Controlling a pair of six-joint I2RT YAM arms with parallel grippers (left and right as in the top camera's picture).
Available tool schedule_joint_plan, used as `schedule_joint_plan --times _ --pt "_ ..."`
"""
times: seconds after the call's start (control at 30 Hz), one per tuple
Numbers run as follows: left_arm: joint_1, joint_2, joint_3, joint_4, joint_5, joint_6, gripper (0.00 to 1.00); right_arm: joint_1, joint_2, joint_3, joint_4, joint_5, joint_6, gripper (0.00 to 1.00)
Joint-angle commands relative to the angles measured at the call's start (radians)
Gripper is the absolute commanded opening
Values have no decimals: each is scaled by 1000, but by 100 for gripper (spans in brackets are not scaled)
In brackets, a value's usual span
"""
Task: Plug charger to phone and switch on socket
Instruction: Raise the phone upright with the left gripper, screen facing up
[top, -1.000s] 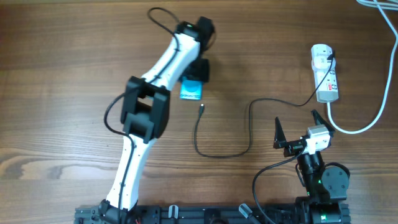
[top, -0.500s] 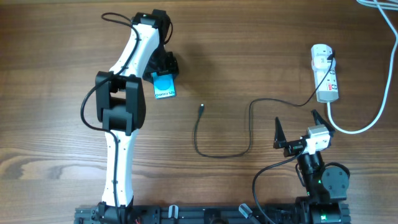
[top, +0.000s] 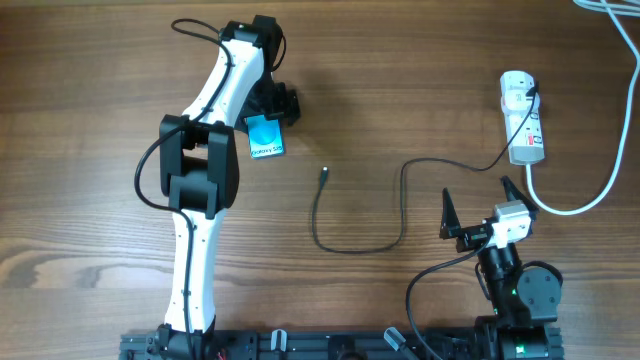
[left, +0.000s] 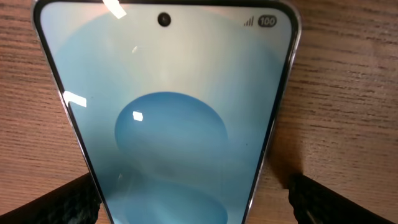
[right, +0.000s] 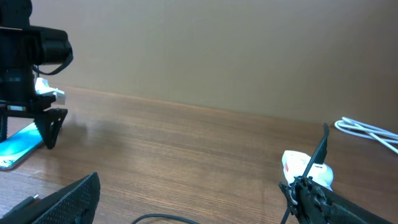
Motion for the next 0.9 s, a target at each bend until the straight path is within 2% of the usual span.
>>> schedule_joint_plan --times 0.0,0.23,0.53,0.7,0.87 --pt "39 -78 -21 32 -20 -40 100 -6 -11 -1 3 6 -9 100" --pt "65 -230 -21 39 -20 -39 100 -6 -11 -1 4 6 -9 100" --pt "53 -238 -30 23 -20 -39 100 -6 -11 -1 4 6 -8 100" --pt "21 -236 -107 53 -21 -39 100 -6 -11 -1 4 6 -9 100" --pt "-2 -236 -240 164 -21 -39 100 -6 -11 -1 4 6 -9 100"
